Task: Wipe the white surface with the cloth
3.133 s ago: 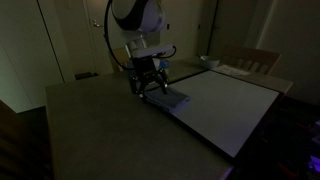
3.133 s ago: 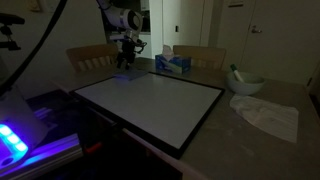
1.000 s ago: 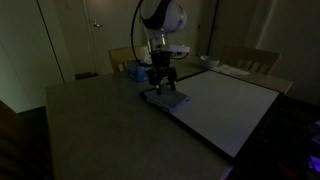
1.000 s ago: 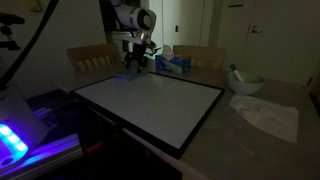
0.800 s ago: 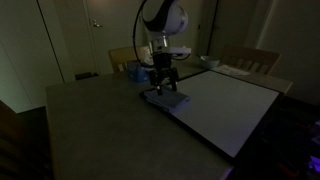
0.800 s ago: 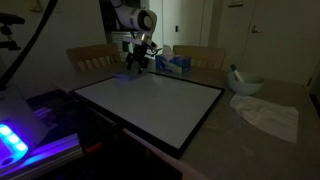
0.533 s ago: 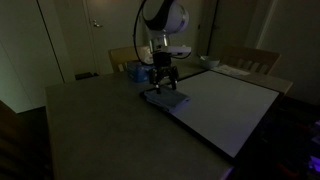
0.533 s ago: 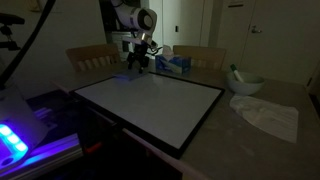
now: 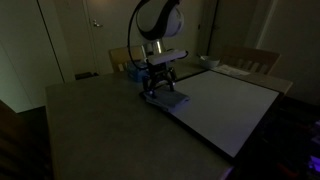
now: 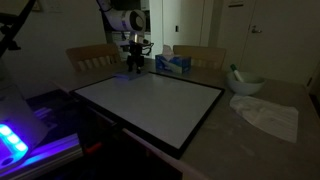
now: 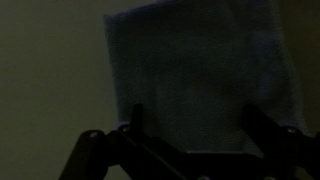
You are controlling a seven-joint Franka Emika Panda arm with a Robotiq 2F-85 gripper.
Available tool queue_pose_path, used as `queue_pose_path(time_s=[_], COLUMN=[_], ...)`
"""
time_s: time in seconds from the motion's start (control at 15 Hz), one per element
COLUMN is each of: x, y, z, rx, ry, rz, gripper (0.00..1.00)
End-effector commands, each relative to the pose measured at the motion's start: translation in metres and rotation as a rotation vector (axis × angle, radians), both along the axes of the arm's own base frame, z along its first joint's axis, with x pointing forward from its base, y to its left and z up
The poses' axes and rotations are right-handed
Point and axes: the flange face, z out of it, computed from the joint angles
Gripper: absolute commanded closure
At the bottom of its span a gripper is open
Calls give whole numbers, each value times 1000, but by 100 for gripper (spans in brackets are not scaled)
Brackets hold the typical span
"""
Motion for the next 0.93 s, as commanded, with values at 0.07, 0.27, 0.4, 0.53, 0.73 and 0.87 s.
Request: queue_pose_path(time_s=[0.07, 0.27, 0.4, 0.53, 0.73, 0.87], x=[-18, -26, -33, -41, -51, -56], y=[7, 1, -11, -24, -38, -45], z=[1, 1, -1, -4, -10, -14], rx=[-126, -104, -54, -4, 80, 143], ry=[-73, -84, -106, -128, -167, -196], rz=[-107, -188, -213, -209, -173, -168], gripper=[9, 24, 13, 0, 0, 26])
